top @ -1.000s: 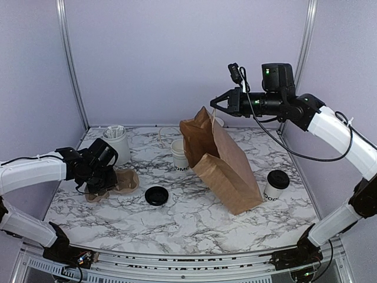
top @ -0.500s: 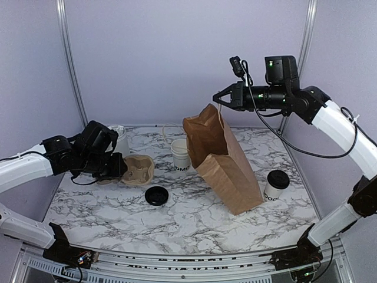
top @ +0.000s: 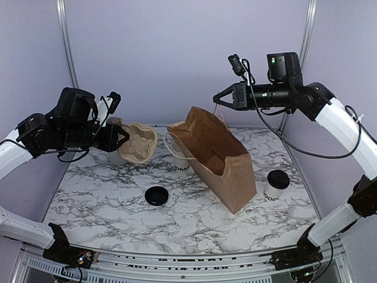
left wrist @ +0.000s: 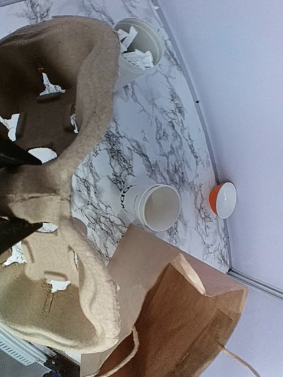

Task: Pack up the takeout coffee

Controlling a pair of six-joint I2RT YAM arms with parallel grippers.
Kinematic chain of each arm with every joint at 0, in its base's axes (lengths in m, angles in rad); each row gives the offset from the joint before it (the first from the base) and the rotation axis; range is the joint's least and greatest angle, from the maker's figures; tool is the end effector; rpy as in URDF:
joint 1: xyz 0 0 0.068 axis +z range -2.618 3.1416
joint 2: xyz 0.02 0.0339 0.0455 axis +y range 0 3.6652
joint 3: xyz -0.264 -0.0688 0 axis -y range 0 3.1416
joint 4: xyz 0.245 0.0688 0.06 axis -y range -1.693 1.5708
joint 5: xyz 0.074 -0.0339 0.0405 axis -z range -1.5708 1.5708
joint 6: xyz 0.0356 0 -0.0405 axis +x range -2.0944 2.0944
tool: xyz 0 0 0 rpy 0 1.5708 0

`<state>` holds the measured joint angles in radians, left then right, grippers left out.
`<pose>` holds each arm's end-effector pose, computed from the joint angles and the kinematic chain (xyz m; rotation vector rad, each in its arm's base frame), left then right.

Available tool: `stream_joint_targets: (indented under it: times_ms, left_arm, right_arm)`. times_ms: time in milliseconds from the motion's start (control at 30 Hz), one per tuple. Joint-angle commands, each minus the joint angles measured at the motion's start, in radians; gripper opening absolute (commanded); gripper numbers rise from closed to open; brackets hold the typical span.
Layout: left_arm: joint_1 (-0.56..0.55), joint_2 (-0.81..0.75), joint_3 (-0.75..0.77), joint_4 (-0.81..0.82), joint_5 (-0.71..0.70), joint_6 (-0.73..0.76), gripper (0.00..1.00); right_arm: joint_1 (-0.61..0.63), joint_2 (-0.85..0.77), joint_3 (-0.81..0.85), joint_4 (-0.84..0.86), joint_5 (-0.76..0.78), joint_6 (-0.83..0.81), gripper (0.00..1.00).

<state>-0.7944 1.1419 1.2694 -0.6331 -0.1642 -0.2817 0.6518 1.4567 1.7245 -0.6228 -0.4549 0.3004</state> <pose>0.1731 -0.1679 0.3914 0.4346 2.0604 -0.4867 0.2367 0.2003 0.4616 -0.6714 1.9263 1.0565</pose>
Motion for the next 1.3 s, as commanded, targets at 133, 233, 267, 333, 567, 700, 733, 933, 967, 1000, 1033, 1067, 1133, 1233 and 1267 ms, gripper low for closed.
stream_joint_targets:
  times_ms: [133, 233, 267, 333, 567, 700, 733, 933, 967, 1000, 1033, 1067, 1133, 1233, 1267]
  left_arm:
    - [-0.005, 0.033, 0.209, -0.049, 0.002, 0.214, 0.29]
    - [-0.005, 0.068, 0.289, -0.05, 0.043, 0.231, 0.29]
    - [-0.005, 0.084, 0.314, -0.051, 0.074, 0.234, 0.29]
    - [-0.006, 0.11, 0.364, -0.051, 0.131, 0.235, 0.29]
    - [-0.022, 0.207, 0.533, -0.05, 0.31, 0.222, 0.29]
    - [-0.05, 0.268, 0.61, -0.04, 0.397, 0.215, 0.29]
    - [-0.058, 0.285, 0.622, -0.031, 0.421, 0.214, 0.29]
    - [-0.067, 0.362, 0.68, 0.024, 0.615, 0.157, 0.29]
    - [-0.069, 0.371, 0.679, 0.04, 0.645, 0.144, 0.29]
    - [-0.07, 0.379, 0.678, 0.054, 0.669, 0.137, 0.29]
    - [-0.073, 0.385, 0.68, 0.068, 0.686, 0.132, 0.29]
    - [-0.075, 0.394, 0.683, 0.08, 0.7, 0.125, 0.29]
    - [-0.079, 0.405, 0.681, 0.105, 0.728, 0.113, 0.29]
    - [-0.083, 0.415, 0.66, 0.127, 0.764, 0.105, 0.29]
    - [-0.084, 0.416, 0.651, 0.134, 0.771, 0.105, 0.29]
  right_arm:
    - [0.006, 0.001, 0.081, -0.026, -0.041, -0.043, 0.0]
    - [0.006, 0.009, 0.08, -0.014, -0.055, -0.035, 0.0]
    - [0.006, 0.012, 0.081, -0.008, -0.059, -0.03, 0.0]
    - [0.006, 0.018, 0.082, 0.001, -0.065, -0.024, 0.0]
    - [0.006, 0.048, 0.089, 0.023, -0.083, -0.015, 0.0]
    - [0.006, 0.065, 0.095, 0.031, -0.091, -0.014, 0.0]
    - [0.007, 0.067, 0.096, 0.034, -0.096, -0.012, 0.0]
    - [0.006, 0.081, 0.116, 0.035, -0.106, -0.008, 0.0]
    - [0.007, 0.08, 0.118, 0.037, -0.109, -0.006, 0.0]
    - [0.006, 0.079, 0.12, 0.043, -0.115, -0.005, 0.0]
    - [0.006, 0.079, 0.12, 0.049, -0.122, -0.001, 0.0]
    - [0.006, 0.078, 0.119, 0.054, -0.129, 0.004, 0.0]
    - [0.006, 0.076, 0.121, 0.063, -0.139, 0.01, 0.0]
    - [0.006, 0.069, 0.123, 0.072, -0.143, 0.013, 0.0]
    - [0.006, 0.067, 0.123, 0.075, -0.147, 0.015, 0.0]
